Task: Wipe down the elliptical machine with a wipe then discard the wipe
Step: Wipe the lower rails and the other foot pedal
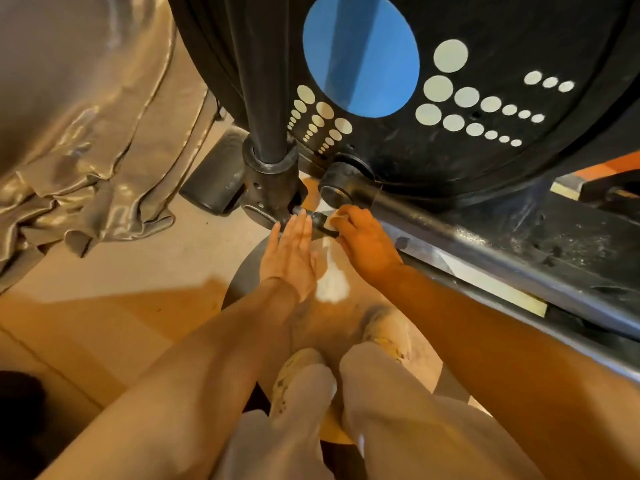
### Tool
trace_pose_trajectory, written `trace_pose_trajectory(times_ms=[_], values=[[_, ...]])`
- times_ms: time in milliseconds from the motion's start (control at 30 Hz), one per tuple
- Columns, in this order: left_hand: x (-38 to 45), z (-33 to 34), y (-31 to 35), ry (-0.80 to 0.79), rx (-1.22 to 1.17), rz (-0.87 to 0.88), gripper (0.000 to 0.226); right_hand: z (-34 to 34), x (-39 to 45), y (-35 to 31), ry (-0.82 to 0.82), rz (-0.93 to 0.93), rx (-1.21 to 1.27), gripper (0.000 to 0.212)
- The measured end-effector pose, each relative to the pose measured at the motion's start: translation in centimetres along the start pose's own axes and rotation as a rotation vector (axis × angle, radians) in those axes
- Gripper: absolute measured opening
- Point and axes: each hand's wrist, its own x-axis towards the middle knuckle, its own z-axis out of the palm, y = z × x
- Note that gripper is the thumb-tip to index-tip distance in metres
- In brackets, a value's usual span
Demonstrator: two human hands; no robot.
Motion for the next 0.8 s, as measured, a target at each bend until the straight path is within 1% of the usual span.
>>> trace_pose_trajectory(times_ms=[67,133,200,300,367,467,567,633,700,800], values=[[-0.1,0.1,-0.7,0.009,0.042,0.042,0.06,0.7,0.0,-0.1,0.029,0.033,-0.059,0.046],[-0.2,0.7,-0.8,0.035,0.083,0.054,0.06,1.8,-0.1,-0.1,0.014,0.02,-0.223,0.055],[-0.3,1.3,0.0,0.059,0.053,0.021,0.061,2.5,-0.3,0.0,-0.042,-0.007,-0.412,0.064],[0.0,2.2,1.1,0.098,-0.009,-0.048,0.064,3.0,-0.5,-0.4,-0.014,0.013,-0.546,0.068],[0.3,2.3,0.9,0.138,-0.005,-0.04,0.063,3.3,-0.3,-1.0,-0.034,0.022,-0.559,0.067],[0.4,2.3,0.5,0.152,-0.129,-0.008,0.063,3.5,0.8,-2.0,-0.071,0.022,-0.609,0.063],[0.4,2.5,0.2,0.141,-0.143,0.024,0.065,3.5,1.5,-2.6,-0.091,0.007,-0.596,0.061],[0.5,2.5,0.0,0.12,-0.157,0.032,0.065,3.7,1.2,-2.2,-0.062,-0.021,-0.554,0.061],[0.6,2.6,-0.1,0.119,-0.159,0.037,0.065,4.2,0.3,-1.1,0.022,-0.096,-0.565,0.062],[0.7,2.6,-0.2,0.105,-0.187,0.041,0.066,4.8,-1.5,0.5,0.062,-0.166,-0.609,0.071]])
